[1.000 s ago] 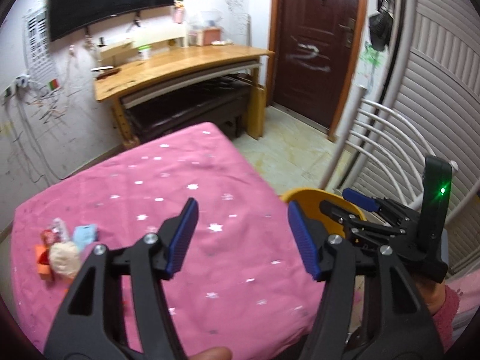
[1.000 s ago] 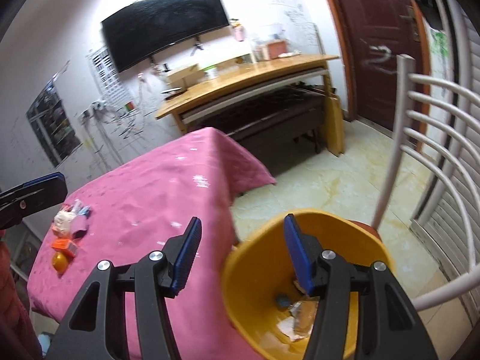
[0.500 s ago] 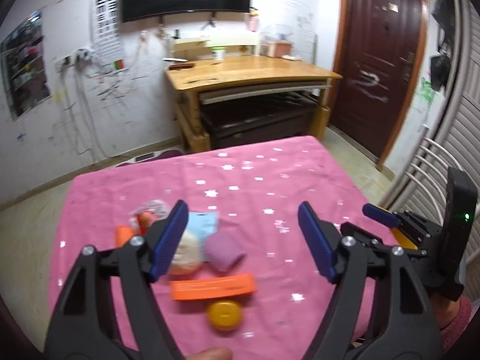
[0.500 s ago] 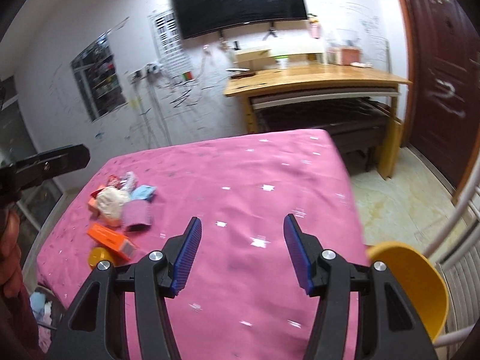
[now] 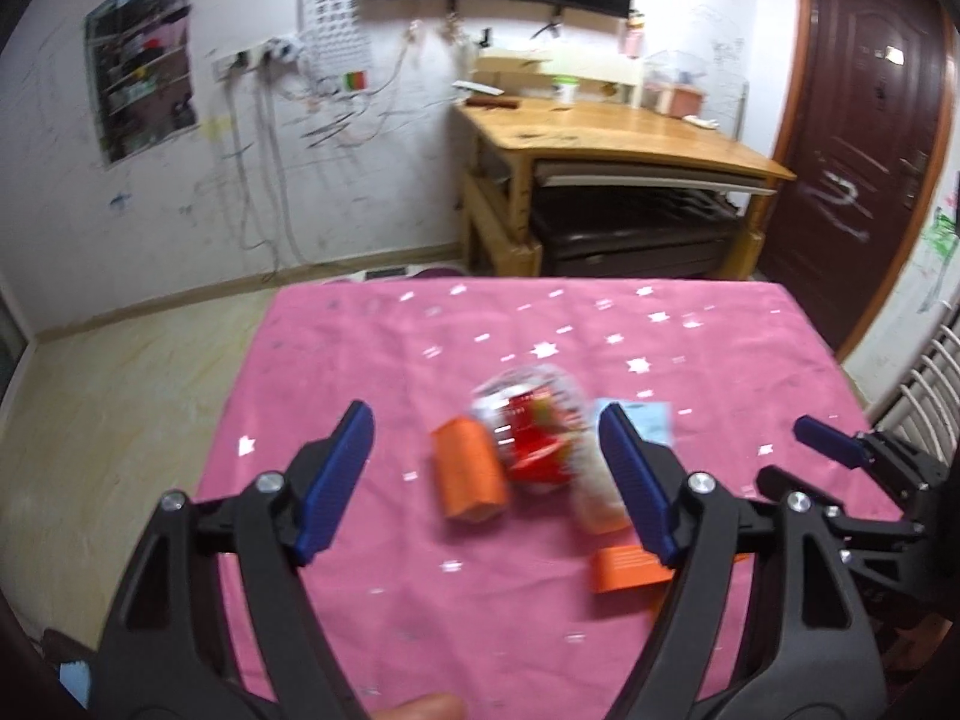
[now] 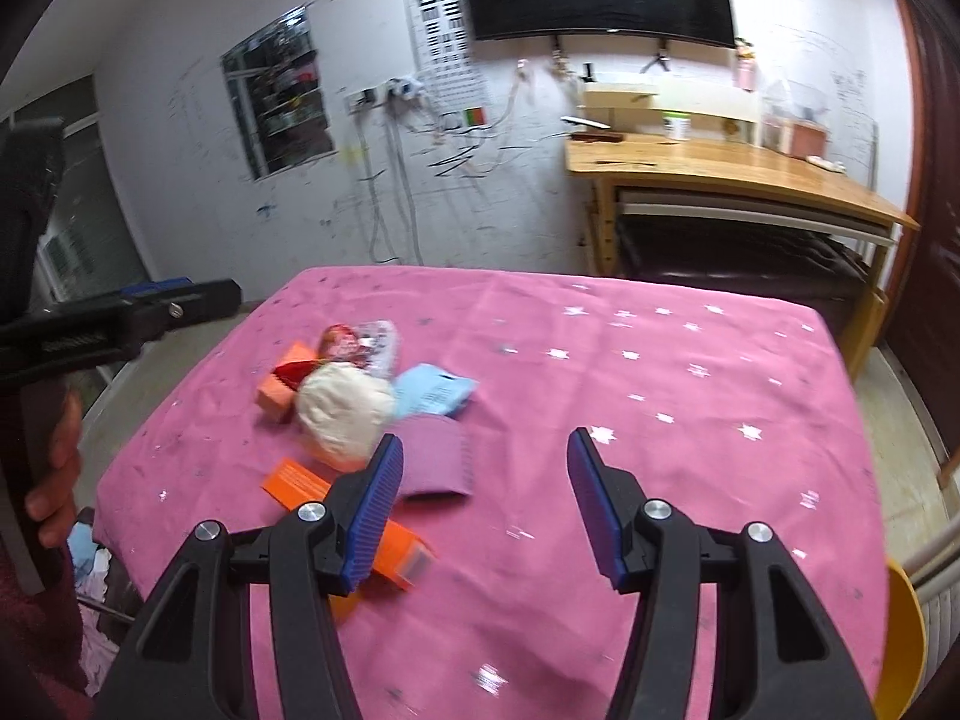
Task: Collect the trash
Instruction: 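Grasp the orange sponge with the left tool while the right tool grasps the white paper ball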
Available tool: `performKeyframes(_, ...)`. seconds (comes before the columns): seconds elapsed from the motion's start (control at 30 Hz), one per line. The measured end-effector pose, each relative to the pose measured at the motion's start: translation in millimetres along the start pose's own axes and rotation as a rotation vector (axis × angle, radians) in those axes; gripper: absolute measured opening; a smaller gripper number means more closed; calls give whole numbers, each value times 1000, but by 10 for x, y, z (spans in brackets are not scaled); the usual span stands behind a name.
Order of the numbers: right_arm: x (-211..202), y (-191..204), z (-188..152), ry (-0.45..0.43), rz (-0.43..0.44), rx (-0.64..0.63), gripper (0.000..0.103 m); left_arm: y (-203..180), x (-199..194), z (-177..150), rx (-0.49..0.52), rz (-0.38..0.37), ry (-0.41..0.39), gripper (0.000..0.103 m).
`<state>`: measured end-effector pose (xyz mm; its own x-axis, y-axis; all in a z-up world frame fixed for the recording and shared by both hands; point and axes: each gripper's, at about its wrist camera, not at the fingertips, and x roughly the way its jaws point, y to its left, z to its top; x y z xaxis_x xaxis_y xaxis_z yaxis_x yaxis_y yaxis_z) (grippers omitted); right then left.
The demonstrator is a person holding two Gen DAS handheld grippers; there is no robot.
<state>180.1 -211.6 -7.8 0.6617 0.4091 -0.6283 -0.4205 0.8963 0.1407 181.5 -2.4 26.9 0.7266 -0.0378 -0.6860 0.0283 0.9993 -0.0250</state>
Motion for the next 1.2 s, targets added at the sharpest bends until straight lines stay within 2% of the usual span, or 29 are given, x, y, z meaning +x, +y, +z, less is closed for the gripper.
performKeyframes(0.13, 173, 184, 68, 24, 30, -31, 52, 206, 153, -91, -24, 19, 42, 74)
performKeyframes(0.3, 356, 387, 146, 50, 50, -74, 59, 322, 316, -178, -29, 17, 81, 74)
performKeyframes(0.7, 701, 653, 207, 117, 59, -154, 60, 252, 700, -215, 8, -13, 141, 74)
performKeyframes(0.9, 804, 665, 204, 142, 53, -163, 58, 214, 838, -199, 24, -16, 166, 57)
performKeyframes(1.03, 853, 662, 209, 149, 55, -162, 50, 192, 895, -220, 39, -18, 180, 39)
performKeyframes(1.13, 865, 679, 214, 149, 46, -172, 50, 188, 896, -237, 39, -37, 179, 25)
performKeyframes(1.2, 863, 699, 213, 147, 35, -181, 49, 200, 884, -245, 37, -40, 178, 21)
